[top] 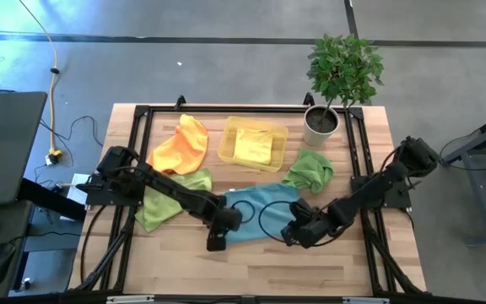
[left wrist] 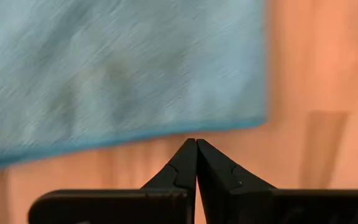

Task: Fold microfiber towels
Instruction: Fold the blue microfiber towel

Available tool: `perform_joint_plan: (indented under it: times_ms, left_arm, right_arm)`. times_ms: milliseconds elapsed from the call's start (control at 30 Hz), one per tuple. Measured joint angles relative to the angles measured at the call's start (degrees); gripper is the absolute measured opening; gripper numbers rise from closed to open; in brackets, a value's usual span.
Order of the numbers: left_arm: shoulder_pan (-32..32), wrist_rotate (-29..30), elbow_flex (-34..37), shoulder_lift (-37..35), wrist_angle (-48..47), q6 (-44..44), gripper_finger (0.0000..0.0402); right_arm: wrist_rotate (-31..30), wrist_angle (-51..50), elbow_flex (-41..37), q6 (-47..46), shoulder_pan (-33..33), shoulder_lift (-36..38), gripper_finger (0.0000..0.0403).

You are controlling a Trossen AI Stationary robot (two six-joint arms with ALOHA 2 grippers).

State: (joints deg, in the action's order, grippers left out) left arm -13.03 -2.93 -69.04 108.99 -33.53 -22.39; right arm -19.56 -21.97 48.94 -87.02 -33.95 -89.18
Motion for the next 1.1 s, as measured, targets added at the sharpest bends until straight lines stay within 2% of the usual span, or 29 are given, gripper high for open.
perform_joint_plan:
  times_ms: [267, 467, 700, 900, 1100]
  left_arm:
    - [-1.12, 6.36, 0.0, 0.0, 2.06, -2.65, 0.0]
    - [-0.55, 8.73, 0.02, 1.28, 2.51, -2.17, 0.0]
    - [0.92, 9.64, -0.07, 3.17, 4.97, -1.44, 0.0]
    - [0.47, 9.39, -0.11, 3.19, 3.81, -2.34, 0.0]
    - [-1.27, 9.69, -0.26, 3.72, 3.0, -2.96, 0.0]
  right_arm:
    - [1.77, 0.91, 0.12, -3.31, -0.98, -4.01, 0.0105]
    - [0.91, 0.79, 0.18, -5.09, -0.55, -4.26, 0.013]
    - [1.77, -0.03, 0.23, -5.09, 1.1, -4.16, 0.0148]
    - [7.56, -4.13, 0.25, -8.38, 3.46, -4.14, 0.0137]
    - [7.2, -10.98, 0.25, -10.67, 5.44, -2.61, 0.013]
